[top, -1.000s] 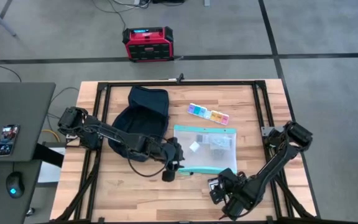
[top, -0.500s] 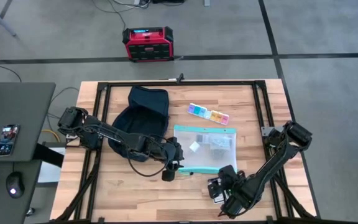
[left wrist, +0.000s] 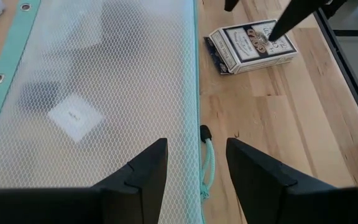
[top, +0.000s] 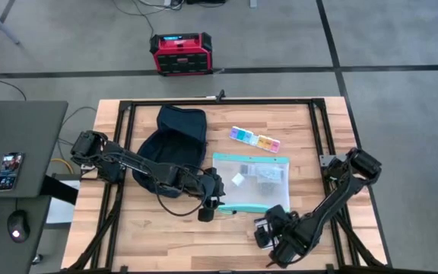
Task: Unpack backpack
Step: Remove the game card from the zip bag, then remove the scented candle from the zip bag
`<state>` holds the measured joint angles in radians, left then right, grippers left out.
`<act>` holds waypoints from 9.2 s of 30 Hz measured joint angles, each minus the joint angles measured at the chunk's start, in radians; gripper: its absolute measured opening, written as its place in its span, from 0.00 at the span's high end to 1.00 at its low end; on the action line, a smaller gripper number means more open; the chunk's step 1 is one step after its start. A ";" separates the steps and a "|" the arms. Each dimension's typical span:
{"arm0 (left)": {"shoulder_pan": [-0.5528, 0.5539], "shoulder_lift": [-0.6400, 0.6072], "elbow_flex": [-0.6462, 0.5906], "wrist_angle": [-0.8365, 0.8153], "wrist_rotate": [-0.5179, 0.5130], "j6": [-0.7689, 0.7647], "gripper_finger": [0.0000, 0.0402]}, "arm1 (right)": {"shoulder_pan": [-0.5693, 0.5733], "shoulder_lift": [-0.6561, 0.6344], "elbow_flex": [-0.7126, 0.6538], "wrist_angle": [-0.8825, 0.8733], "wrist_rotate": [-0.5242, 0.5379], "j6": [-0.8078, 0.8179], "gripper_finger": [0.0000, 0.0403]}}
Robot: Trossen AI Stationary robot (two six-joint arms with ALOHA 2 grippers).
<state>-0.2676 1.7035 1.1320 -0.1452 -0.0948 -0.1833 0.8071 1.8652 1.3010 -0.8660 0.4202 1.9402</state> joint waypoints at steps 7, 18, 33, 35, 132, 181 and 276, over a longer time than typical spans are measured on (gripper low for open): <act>0.000 0.000 0.000 0.000 0.000 0.000 0.63 | -0.014 0.000 0.002 0.039 -0.058 -0.003 0.15; 0.000 0.000 0.000 0.000 0.000 0.000 0.63 | -0.018 0.005 0.002 0.045 -0.136 0.015 0.15; 0.000 0.001 0.000 -0.007 0.000 0.000 0.63 | -0.048 0.082 0.010 0.120 -0.166 -0.014 0.15; 0.000 0.001 0.000 -0.006 0.000 0.000 0.63 | -0.051 0.082 0.009 0.115 -0.177 -0.035 0.15; -0.049 0.000 0.018 0.040 -0.008 0.297 0.61 | -0.784 -0.721 -0.170 -0.384 -0.198 -1.110 0.37; -0.011 0.496 0.701 -0.388 -0.312 0.144 0.97 | 0.101 -0.307 -0.194 0.037 0.255 -0.288 0.37; -0.013 0.523 0.940 -0.868 0.017 0.316 1.00 | -0.096 -0.059 -0.299 0.391 -0.037 -0.566 0.37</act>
<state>-0.2803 2.2265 2.0720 -1.0128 -0.0776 0.1323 0.7113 1.8061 1.0017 -0.4751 0.3834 1.3747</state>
